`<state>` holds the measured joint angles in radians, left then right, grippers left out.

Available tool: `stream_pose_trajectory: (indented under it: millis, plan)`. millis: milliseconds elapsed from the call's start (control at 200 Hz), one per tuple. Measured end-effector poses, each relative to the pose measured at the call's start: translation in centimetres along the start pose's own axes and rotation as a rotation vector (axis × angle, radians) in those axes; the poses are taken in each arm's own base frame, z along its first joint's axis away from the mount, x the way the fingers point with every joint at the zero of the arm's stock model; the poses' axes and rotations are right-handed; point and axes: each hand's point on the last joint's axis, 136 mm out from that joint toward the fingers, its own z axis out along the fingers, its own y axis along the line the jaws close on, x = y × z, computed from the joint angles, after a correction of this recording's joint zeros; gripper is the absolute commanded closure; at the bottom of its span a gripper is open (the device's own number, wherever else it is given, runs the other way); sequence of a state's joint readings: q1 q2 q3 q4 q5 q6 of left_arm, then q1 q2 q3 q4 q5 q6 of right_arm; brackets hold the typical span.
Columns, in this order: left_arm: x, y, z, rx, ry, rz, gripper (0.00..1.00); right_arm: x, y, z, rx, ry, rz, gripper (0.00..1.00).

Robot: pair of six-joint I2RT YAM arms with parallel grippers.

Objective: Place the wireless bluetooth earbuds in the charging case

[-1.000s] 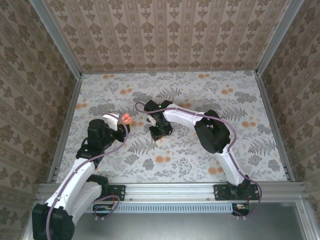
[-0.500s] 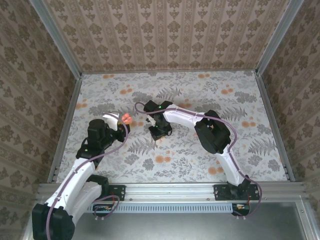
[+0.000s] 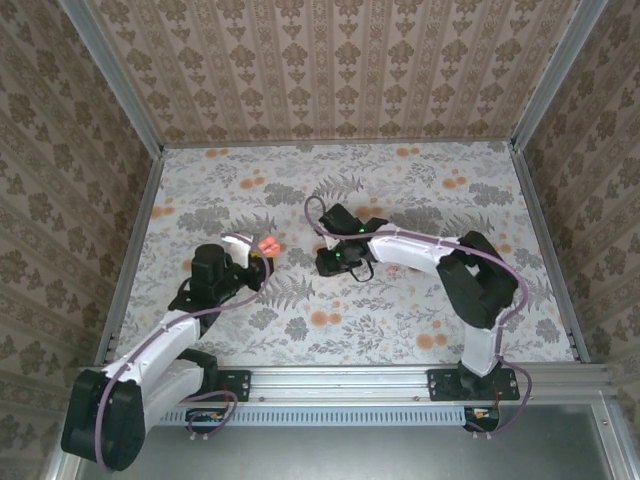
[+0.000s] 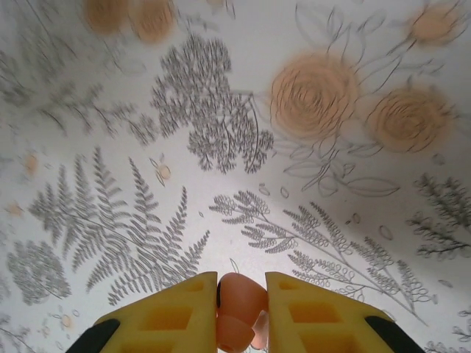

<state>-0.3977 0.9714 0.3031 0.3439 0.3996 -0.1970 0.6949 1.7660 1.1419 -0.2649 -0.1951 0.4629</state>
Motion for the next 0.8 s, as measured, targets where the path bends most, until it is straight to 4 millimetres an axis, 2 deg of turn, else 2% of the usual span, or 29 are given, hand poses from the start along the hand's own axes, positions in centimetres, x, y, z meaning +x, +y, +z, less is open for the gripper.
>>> stream_pose_trajectory:
  millis: [175,335,470,625,800]
  plan:
    - [0.2,-2.0,1.9,0.076,-0.018,0.041,0.84,-1.4,-0.4,-2.5,-0.066,-0.143,0.028,0.81]
    - [0.8,-4.1,3.8,0.162,-0.024,0.075,0.84,-2.6,0.0,-5.8,-0.133,-0.281,0.012,0.81]
    - [0.8,-5.6,4.7,0.237,-0.050,0.100,0.84,-3.5,1.3,-8.8,-0.198,-0.393,-0.042,0.81]
    - [-0.1,-7.3,5.1,0.325,-0.093,0.131,0.84,-4.1,3.2,-12.1,-0.284,-0.498,-0.118,0.81]
    - [-1.7,-9.3,5.1,0.436,-0.146,0.173,0.84,-4.2,4.9,-14.0,-0.370,-0.568,-0.189,0.81]
